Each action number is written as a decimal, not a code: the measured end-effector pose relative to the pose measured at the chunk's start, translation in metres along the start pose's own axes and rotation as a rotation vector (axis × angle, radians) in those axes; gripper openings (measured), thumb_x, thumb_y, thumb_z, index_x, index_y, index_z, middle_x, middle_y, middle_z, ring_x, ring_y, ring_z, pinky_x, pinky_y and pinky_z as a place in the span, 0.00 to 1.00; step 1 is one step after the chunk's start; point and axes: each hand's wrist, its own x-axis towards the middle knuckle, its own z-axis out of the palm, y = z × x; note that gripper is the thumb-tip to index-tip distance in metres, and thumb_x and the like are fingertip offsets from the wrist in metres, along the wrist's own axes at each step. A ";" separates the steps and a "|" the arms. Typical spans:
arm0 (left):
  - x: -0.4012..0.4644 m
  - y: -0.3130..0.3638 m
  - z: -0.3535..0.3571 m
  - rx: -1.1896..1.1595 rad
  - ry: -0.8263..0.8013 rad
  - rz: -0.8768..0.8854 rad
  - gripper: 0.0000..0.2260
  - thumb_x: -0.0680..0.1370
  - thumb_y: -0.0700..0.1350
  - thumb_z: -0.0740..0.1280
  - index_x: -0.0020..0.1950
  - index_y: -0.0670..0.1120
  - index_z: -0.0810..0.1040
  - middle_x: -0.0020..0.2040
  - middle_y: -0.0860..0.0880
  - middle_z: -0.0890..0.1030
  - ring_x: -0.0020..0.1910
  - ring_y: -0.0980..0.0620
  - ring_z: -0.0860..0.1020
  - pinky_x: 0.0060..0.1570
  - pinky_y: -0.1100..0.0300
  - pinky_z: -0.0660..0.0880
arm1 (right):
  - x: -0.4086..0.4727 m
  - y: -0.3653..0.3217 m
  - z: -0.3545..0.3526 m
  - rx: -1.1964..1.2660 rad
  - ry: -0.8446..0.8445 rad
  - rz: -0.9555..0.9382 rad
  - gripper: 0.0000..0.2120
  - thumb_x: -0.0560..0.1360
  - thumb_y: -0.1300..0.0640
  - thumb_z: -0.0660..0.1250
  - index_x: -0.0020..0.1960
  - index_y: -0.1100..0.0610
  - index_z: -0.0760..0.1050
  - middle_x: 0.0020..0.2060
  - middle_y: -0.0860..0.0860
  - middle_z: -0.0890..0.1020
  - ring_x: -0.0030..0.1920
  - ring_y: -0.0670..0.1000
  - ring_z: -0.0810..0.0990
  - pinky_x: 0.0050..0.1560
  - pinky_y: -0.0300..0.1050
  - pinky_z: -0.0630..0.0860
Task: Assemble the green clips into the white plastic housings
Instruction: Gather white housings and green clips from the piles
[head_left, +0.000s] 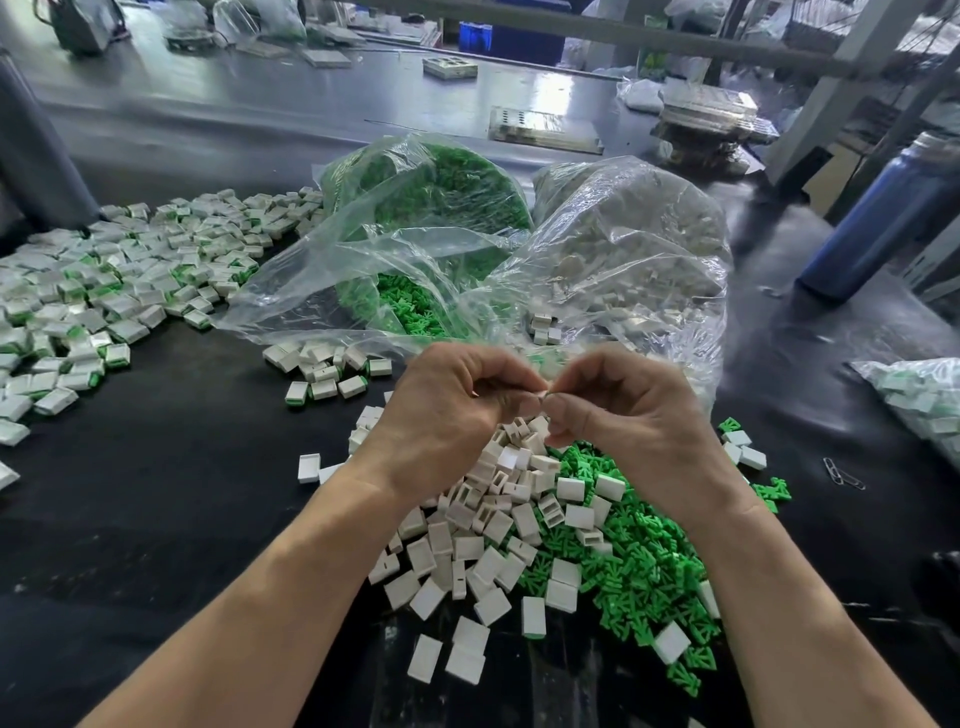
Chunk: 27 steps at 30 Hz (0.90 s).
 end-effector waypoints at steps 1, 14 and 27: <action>0.000 0.001 0.000 -0.009 -0.007 -0.004 0.10 0.78 0.33 0.72 0.50 0.47 0.87 0.45 0.55 0.87 0.46 0.56 0.85 0.47 0.66 0.80 | 0.000 0.000 0.000 -0.001 -0.008 0.000 0.10 0.73 0.54 0.76 0.51 0.57 0.82 0.43 0.56 0.86 0.43 0.59 0.87 0.48 0.60 0.86; 0.001 0.002 -0.010 -0.356 -0.019 -0.265 0.08 0.72 0.44 0.76 0.49 0.43 0.88 0.46 0.41 0.87 0.43 0.43 0.86 0.49 0.52 0.85 | 0.000 0.002 0.009 -0.244 0.075 -0.167 0.11 0.72 0.52 0.76 0.51 0.56 0.82 0.44 0.47 0.85 0.45 0.52 0.85 0.45 0.49 0.85; 0.002 0.006 -0.017 -0.321 -0.173 -0.333 0.07 0.70 0.43 0.77 0.46 0.43 0.89 0.42 0.42 0.87 0.40 0.48 0.85 0.46 0.57 0.85 | -0.003 0.002 -0.001 -0.155 -0.152 -0.004 0.11 0.72 0.50 0.78 0.49 0.50 0.79 0.42 0.53 0.82 0.41 0.61 0.81 0.42 0.59 0.83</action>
